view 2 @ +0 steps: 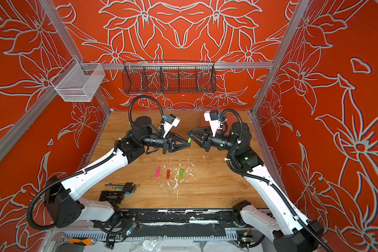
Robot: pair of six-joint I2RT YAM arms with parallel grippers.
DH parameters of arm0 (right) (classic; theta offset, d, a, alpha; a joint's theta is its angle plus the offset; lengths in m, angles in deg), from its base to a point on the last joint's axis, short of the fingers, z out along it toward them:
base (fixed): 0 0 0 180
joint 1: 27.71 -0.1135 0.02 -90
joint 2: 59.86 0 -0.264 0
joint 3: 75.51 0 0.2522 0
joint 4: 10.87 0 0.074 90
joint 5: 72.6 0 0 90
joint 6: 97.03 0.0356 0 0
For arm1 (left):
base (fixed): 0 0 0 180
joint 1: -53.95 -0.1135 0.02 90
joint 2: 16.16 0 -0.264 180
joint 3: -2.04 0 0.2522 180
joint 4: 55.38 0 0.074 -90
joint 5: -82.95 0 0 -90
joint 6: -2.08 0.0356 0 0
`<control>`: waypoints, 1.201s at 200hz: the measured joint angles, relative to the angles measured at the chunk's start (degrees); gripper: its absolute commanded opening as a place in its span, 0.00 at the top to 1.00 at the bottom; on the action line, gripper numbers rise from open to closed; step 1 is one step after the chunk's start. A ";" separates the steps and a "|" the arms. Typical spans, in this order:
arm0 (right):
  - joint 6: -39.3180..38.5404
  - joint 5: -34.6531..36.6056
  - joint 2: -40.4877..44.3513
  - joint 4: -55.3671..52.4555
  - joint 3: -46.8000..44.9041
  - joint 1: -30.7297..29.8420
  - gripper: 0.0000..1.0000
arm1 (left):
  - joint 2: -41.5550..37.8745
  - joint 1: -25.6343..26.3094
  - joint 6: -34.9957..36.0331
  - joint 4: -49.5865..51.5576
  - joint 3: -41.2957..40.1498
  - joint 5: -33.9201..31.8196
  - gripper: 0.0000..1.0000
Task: Close the usb drive cover
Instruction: Adjust the cover on the USB drive.
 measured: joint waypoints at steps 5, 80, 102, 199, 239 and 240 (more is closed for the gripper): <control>0.02 0.02 0.00 -0.02 0.02 -0.02 0.79 | 0.00 0.00 -0.02 0.00 0.00 0.00 0.99; 1.55 2.54 -0.26 -2.60 0.68 0.28 0.99 | 2.54 -0.09 0.28 -0.46 2.01 -0.04 1.00; 3.13 4.48 -0.20 -1.20 -1.03 0.48 1.00 | 4.46 -0.46 0.24 -0.50 3.37 0.24 1.00; 7.98 24.26 1.99 7.10 -10.73 -5.07 1.00 | 10.99 -2.16 -2.27 -3.91 4.96 2.97 1.00; 8.24 31.80 0.74 10.36 -11.91 -8.39 1.00 | 13.44 -3.13 -7.65 -11.02 5.01 5.49 1.00; 8.24 31.91 0.74 10.36 -11.91 -8.46 1.00 | 13.49 -3.15 -7.72 -11.13 5.01 5.53 1.00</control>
